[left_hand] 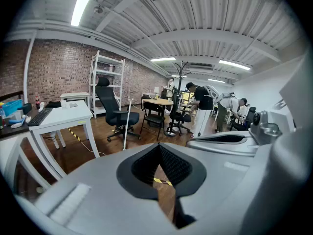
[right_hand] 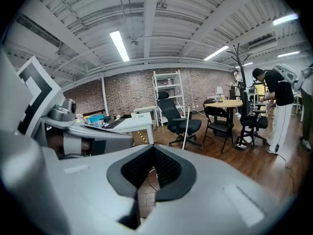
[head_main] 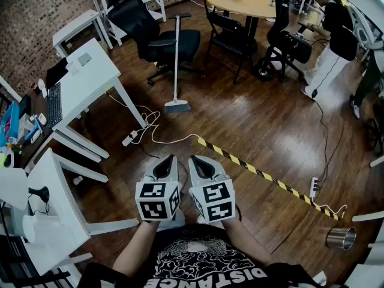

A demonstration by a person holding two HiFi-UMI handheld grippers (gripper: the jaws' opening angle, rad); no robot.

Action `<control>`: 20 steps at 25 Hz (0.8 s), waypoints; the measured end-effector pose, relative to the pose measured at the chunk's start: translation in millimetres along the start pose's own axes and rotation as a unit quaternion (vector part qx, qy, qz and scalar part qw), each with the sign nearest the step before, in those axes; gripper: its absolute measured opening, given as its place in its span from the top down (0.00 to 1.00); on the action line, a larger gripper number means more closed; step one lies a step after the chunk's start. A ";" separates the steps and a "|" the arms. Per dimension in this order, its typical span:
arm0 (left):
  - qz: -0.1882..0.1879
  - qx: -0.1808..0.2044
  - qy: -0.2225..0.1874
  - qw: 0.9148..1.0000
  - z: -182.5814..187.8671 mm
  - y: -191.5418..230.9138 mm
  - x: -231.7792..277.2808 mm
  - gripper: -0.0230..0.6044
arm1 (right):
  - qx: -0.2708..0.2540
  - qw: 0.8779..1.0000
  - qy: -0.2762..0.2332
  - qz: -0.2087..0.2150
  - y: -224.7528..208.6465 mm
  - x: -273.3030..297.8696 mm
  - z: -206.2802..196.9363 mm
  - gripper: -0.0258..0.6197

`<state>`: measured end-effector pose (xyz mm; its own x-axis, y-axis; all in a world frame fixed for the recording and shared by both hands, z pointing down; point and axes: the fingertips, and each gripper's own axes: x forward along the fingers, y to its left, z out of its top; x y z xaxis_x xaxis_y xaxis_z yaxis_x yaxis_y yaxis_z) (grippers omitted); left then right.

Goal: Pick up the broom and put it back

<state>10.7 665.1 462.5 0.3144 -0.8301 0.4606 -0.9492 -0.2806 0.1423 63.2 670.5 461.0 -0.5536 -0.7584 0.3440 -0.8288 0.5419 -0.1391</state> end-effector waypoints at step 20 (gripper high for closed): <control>-0.030 -0.018 0.001 0.999 66.4 72.2 112.8 0.95 | -0.017 0.999 0.036 -0.028 -49.4 134.1 47.0 0.96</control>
<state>-21.6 519.3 466.5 0.3706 -0.8116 0.4516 -0.9285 -0.3124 0.2006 26.1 524.9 470.3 -0.4974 -0.7609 0.4167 -0.8548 0.5119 -0.0854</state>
